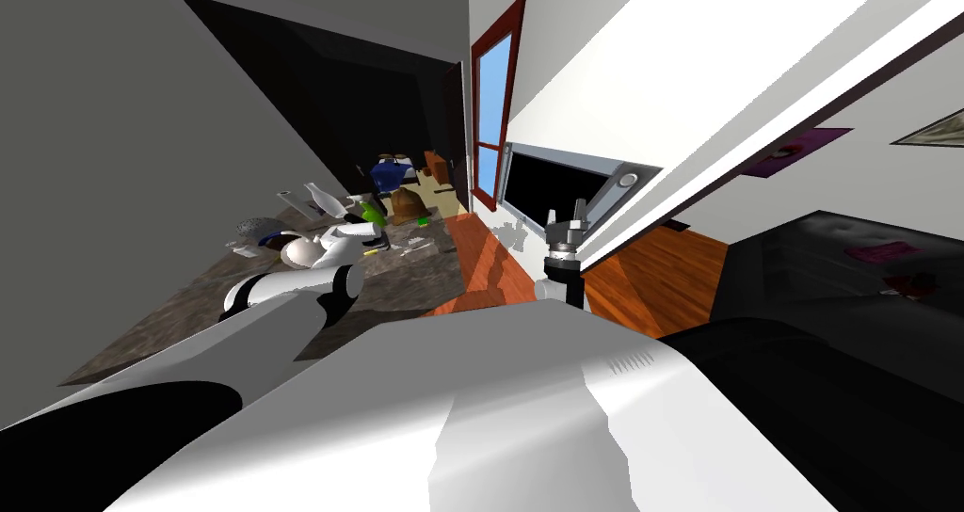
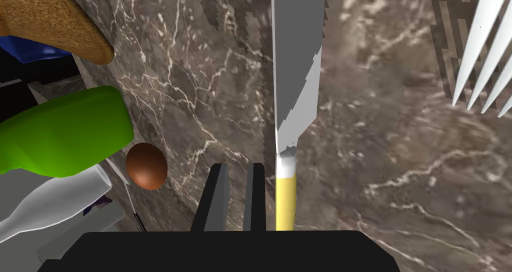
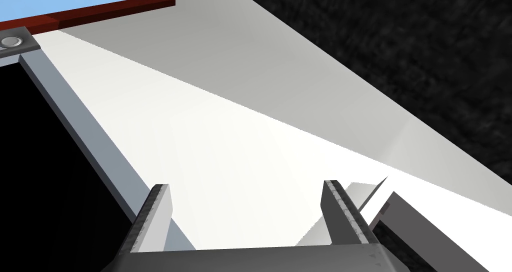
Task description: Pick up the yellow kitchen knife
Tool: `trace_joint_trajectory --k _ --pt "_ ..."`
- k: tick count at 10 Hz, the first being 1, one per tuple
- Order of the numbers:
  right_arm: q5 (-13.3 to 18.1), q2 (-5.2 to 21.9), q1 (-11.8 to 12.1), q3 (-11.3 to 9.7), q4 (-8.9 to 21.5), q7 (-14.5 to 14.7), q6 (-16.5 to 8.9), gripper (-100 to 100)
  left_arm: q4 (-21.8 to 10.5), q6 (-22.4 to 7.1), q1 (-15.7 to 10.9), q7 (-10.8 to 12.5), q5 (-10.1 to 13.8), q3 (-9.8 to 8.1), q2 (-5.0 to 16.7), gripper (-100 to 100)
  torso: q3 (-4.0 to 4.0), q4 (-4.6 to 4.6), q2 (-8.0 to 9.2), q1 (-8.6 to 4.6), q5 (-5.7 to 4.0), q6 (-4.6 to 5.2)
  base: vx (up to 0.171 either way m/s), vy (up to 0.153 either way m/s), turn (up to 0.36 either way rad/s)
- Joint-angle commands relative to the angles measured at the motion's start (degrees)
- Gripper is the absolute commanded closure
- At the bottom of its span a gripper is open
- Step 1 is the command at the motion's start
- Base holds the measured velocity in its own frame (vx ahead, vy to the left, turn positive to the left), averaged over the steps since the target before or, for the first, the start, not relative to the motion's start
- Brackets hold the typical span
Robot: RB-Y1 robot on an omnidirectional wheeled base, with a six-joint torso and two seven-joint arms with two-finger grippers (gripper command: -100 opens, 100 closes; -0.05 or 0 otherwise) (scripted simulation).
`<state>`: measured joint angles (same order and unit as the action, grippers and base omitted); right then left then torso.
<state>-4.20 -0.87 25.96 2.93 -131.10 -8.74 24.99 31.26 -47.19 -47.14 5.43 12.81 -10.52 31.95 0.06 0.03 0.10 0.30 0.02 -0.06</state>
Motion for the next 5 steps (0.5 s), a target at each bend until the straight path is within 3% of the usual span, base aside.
trace_joint_trajectory --k 1,2,5 --pt "0.0 0.0 0.0 0.0 0.0 0.0 0.0 0 -2.17 -0.33 -2.12 -0.14 0.57 0.07 0.7 -100 0.0 0.0 0.0 0.0 0.0 0.0 -0.032 0.085 -0.019" --pt "0.0 0.0 0.0 0.0 0.0 0.0 0.0 0 -2.17 -0.33 -2.12 -0.14 0.57 0.07 0.7 -100 0.02 0.0 0.04 0.04 0.04 -0.01 -0.021 0.038 -0.003" --pt "0.0 0.0 0.0 0.0 0.0 0.0 0.0 0 -2.32 -5.84 -5.1 1.28 2.16 0.68 1.59 -100 0.03 0.0 0.06 0.16 0.05 -0.01 -0.033 0.102 -0.014"
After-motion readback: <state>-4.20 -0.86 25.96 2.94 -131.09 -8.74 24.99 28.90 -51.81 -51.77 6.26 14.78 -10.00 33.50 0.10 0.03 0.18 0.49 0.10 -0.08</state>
